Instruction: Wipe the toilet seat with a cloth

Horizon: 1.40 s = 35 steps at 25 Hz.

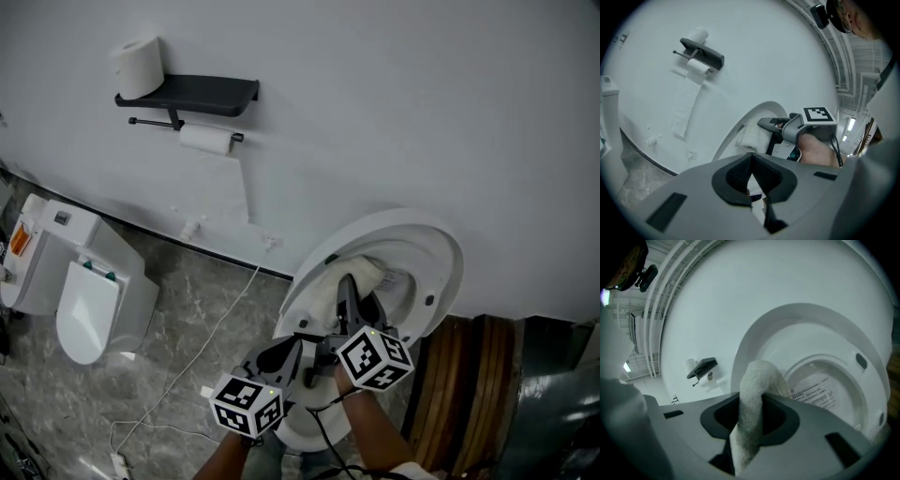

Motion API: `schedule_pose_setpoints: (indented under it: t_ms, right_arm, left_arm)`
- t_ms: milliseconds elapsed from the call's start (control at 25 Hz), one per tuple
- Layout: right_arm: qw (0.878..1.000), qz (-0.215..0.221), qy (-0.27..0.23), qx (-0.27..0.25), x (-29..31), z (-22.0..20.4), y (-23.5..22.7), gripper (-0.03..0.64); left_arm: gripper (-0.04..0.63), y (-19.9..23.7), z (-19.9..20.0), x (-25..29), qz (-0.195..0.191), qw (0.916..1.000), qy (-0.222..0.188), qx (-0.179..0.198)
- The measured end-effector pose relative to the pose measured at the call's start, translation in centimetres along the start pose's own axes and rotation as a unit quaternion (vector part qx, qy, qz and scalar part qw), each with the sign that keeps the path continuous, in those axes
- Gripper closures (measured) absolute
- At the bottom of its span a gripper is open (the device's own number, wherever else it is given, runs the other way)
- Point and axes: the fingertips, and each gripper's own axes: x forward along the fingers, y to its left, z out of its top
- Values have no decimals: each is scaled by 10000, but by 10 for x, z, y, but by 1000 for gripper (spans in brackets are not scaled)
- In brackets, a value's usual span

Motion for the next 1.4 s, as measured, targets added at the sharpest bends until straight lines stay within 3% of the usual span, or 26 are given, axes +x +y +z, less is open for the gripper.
schedule_pose_setpoints:
  t_ms: [880,1400]
  right_arm:
    - [9984,-227,-516,81,-13,82,-43,517]
    - [9924,-751,-884,412,-47,101,-107,517]
  left_arm:
    - [586,-55,26,50,-361,9981,196,450]
    - [586,-85,2,66,-609,9948,544,610]
